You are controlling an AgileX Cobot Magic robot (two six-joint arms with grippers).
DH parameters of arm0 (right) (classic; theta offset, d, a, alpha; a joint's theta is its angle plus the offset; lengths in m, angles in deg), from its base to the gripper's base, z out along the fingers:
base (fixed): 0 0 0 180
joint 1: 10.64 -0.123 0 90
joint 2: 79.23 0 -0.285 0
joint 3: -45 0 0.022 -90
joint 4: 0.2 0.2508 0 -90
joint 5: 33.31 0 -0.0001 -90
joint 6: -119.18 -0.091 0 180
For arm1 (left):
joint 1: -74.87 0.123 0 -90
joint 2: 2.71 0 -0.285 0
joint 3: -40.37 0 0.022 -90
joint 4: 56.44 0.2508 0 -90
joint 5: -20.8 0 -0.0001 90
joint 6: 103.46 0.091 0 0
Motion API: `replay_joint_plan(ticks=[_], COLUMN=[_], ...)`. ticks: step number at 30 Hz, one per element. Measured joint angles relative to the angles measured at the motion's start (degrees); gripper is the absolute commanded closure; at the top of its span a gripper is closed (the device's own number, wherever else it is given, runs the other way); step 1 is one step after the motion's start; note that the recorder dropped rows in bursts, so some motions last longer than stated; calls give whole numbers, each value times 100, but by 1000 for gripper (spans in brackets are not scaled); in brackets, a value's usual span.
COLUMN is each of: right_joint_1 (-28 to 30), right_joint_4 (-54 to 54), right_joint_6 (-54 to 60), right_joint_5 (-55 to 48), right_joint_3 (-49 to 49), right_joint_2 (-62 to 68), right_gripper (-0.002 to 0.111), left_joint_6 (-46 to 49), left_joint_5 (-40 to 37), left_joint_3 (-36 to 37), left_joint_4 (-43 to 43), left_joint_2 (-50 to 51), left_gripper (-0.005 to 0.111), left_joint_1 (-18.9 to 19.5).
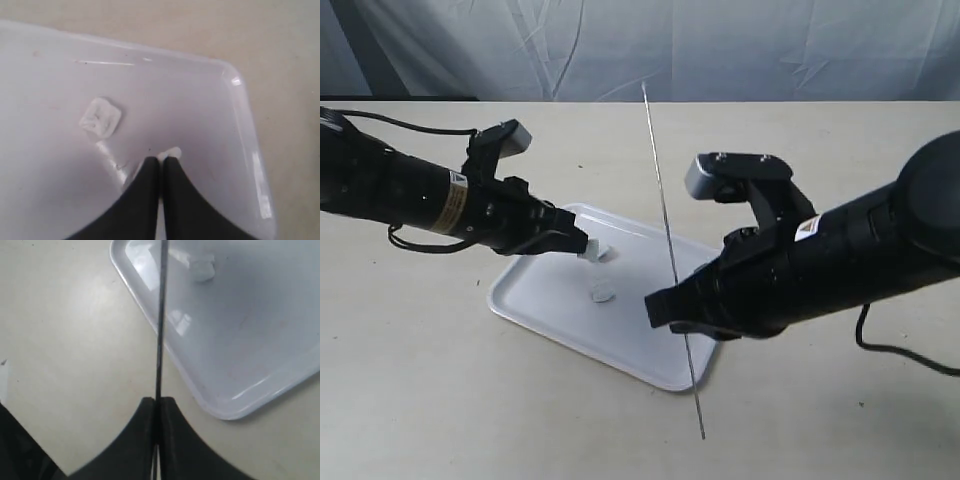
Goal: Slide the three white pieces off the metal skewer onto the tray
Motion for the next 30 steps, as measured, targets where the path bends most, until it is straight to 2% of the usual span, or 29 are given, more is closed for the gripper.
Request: replay_joint_plan(ticks=[8, 16, 24, 30], right_joint_1=[190, 193, 193, 193], right_joint_4=[-1053, -1681, -1887, -2306], right_joint_6=[-489, -894, -1033, -1163], right_joint_5=[-521, -1023, -1141, -1141], right_joint_3=[-617, -1446, -2155, -2230], right_joint_2=[510, 1634, 2329, 2826], right_gripper=[109, 109, 109, 109], left_joint_6=[-11, -11, 11, 79], left_joint_5=[-312, -468, -627, -669], left_joint_3=[-13, -80, -80, -80], left_joint_4=[-11, 0, 33, 32], left_joint_2=[424, 568, 581, 321], left_gripper=[106, 83, 69, 60], left_joint_1=[-23, -23, -23, -23])
